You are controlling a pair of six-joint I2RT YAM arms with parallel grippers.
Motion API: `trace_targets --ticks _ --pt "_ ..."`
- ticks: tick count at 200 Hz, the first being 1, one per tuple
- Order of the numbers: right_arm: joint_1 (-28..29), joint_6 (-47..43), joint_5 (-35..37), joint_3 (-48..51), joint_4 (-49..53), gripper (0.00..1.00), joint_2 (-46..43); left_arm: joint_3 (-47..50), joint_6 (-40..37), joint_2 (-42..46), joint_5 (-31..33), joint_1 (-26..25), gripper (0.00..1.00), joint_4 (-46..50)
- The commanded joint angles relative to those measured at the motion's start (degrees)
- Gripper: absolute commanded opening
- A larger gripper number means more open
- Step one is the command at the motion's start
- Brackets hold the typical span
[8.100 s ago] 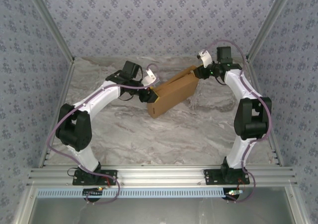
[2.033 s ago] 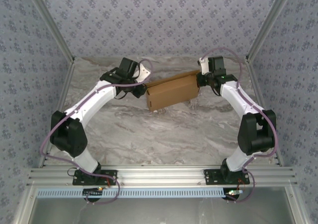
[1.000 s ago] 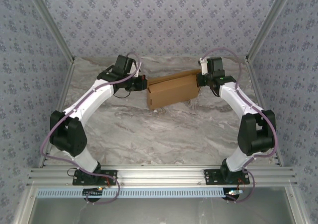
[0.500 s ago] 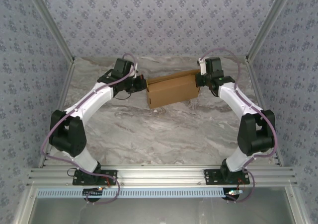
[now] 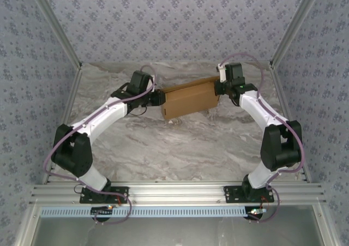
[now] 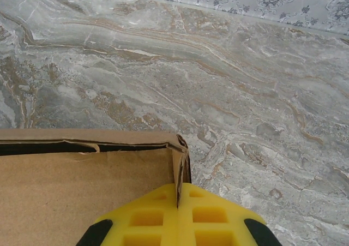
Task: Fold the paper box
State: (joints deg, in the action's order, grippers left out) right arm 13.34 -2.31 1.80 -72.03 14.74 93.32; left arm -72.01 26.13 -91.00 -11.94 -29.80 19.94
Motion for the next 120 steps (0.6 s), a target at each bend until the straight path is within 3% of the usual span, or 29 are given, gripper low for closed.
trace_targets --ticks 1,67,120 --pt "1.1 0.62 -0.86 2.26 9.58 0.04 3.05 0.27 -2.93 2.91 1.3 -0.52 0.29 1.31" --pt "1.14 0.77 -0.73 1.19 10.01 0.04 3.44 -2.44 -8.1 7.02 6.42 0.88 0.53 4.76" --pt "1.15 0.74 -0.87 0.93 9.97 0.04 3.62 -12.49 -17.46 0.25 1.85 0.88 0.57 4.55"
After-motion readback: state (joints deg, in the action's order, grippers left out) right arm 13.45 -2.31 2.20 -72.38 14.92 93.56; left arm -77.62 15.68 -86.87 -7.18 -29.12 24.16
